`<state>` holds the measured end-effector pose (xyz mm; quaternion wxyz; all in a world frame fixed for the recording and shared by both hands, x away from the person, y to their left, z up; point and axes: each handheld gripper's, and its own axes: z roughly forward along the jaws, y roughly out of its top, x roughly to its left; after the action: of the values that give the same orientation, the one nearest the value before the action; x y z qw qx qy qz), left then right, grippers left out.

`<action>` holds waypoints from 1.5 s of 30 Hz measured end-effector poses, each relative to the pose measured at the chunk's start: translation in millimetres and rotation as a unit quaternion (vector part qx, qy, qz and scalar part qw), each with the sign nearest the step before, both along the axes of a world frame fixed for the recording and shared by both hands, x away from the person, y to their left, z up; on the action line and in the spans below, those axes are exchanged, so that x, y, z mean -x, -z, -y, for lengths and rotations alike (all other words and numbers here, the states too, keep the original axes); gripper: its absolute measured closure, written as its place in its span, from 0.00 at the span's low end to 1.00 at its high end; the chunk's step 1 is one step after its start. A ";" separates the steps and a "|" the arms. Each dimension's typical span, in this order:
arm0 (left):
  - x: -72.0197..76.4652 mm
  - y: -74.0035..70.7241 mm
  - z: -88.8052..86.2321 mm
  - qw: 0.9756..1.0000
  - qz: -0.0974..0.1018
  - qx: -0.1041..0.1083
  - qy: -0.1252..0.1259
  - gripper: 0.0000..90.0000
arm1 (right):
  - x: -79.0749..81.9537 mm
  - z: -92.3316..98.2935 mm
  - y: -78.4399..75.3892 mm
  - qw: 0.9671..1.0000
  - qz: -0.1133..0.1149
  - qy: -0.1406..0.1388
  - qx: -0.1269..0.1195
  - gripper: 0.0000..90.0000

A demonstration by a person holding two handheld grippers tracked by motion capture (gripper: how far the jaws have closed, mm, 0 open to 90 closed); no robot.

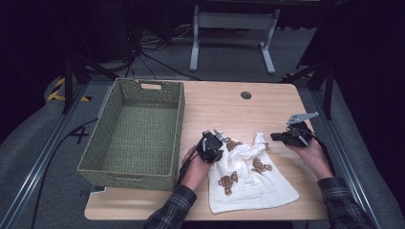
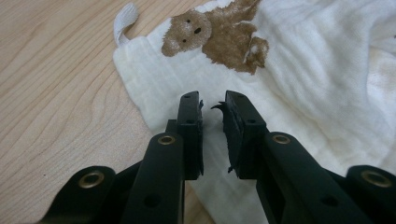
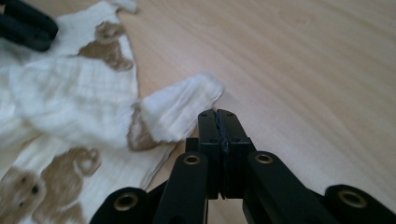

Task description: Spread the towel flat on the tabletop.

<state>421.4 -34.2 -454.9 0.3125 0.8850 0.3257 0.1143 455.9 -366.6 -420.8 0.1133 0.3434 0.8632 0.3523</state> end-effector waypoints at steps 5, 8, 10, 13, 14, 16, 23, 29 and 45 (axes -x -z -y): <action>-0.7 0.0 -0.6 1.000 -0.001 0.001 0.003 0.85 | 18.0 -5.9 11.6 0.999 -0.034 -0.038 0.018 1.00; -0.6 0.1 -0.4 1.000 -0.002 0.003 0.002 0.85 | 28.5 -10.6 13.1 0.997 -0.040 -0.056 0.022 1.00; -0.9 0.0 -0.8 1.000 -0.001 0.001 0.003 0.85 | 34.5 -12.7 12.6 0.997 -0.045 -0.061 0.026 1.00; -1.1 -0.1 -0.9 1.000 -0.001 0.001 0.004 0.85 | 44.8 -11.7 12.5 0.996 -0.052 -0.068 0.022 1.00; -1.1 0.3 -0.9 1.000 0.000 0.003 0.003 0.85 | 47.3 -13.0 13.5 0.996 -0.054 -0.070 0.024 1.00; -1.3 0.2 -0.9 1.000 0.001 0.002 0.004 0.85 | 48.9 -17.2 15.8 0.995 -0.060 -0.080 0.021 1.00; -0.7 -0.2 -0.7 1.000 -0.003 0.001 0.003 0.85 | 34.7 -45.3 21.1 0.994 -0.055 -0.093 0.033 1.00; -0.5 -0.2 -0.4 1.000 -0.002 0.000 0.002 0.85 | 15.0 -60.6 15.0 0.996 -0.025 -0.081 0.025 1.00; -7.4 -5.1 3.4 1.000 0.010 0.018 -0.015 0.89 | -11.4 -56.5 10.9 0.999 0.018 -0.041 0.004 1.00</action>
<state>428.8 -37.6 -449.8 0.3300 0.8728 0.3383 0.1219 467.4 -310.1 -431.7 0.1159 0.3005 0.8758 0.3594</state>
